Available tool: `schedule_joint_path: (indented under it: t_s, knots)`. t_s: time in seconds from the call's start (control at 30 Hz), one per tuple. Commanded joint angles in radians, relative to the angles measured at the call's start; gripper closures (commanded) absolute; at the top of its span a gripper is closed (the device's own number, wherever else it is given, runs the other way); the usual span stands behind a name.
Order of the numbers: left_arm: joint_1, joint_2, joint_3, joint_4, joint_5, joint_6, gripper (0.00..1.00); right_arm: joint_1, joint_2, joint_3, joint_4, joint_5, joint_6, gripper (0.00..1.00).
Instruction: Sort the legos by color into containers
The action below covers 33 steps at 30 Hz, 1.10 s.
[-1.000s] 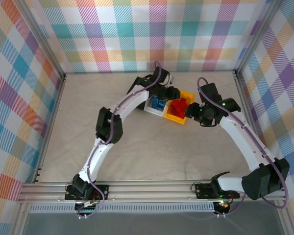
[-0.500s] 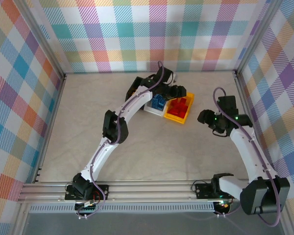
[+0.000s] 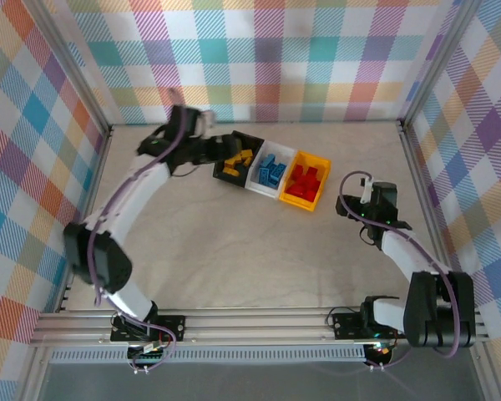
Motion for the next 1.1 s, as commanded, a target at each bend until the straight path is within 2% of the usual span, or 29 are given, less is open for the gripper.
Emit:
schedule_joint_path:
  t_s: [0.0, 0.1, 0.23, 0.33, 0.47, 0.53, 0.67, 0.8, 0.97, 1.03, 1.07]
  knots:
    - [0.11, -0.035, -0.187, 0.082, -0.132, 0.022, 0.22, 0.003, 0.055, -0.012, 0.275, -0.009, -0.065, 0.19]
    - [0.173, -0.105, -0.372, 0.23, -0.195, 0.103, 0.21, 0.008, 0.097, -0.021, 0.369, 0.001, -0.096, 0.19]
    - [0.225, -0.114, -0.484, 0.303, -0.244, 0.194, 0.2, 0.011, 0.141, -0.032, 0.412, -0.031, -0.113, 0.19]
    - [0.261, -0.118, -0.573, 0.439, -0.251, 0.233, 0.2, 0.011, 0.145, -0.091, 0.51, -0.047, -0.116, 0.19]
    - [0.266, -0.141, -0.772, 0.737, -0.286, 0.364, 0.18, 0.017, 0.155, -0.105, 0.514, -0.06, -0.106, 0.18]
    - [0.271, -0.148, -0.86, 0.829, -0.31, 0.403, 0.15, 0.017, 0.149, -0.102, 0.493, -0.043, -0.093, 0.18]
    - [0.307, -0.135, -0.983, 1.015, -0.229, 0.394, 0.15, 0.017, 0.162, -0.093, 0.498, -0.03, -0.094, 0.18]
    - [0.32, -0.072, -0.989, 1.12, -0.129, 0.378, 0.17, 0.017, 0.184, -0.111, 0.578, -0.051, -0.121, 0.18]
    - [0.32, -0.076, -1.091, 1.288, -0.096, 0.394, 0.15, 0.017, 0.214, -0.12, 0.62, -0.092, -0.142, 0.18]
    - [0.32, -0.073, -1.162, 1.397, -0.061, 0.412, 0.15, 0.017, 0.215, -0.145, 0.666, -0.087, -0.144, 0.19]
    - [0.32, -0.043, -1.2, 1.515, -0.058, 0.408, 0.14, 0.019, 0.22, -0.154, 0.686, -0.071, -0.14, 0.19]
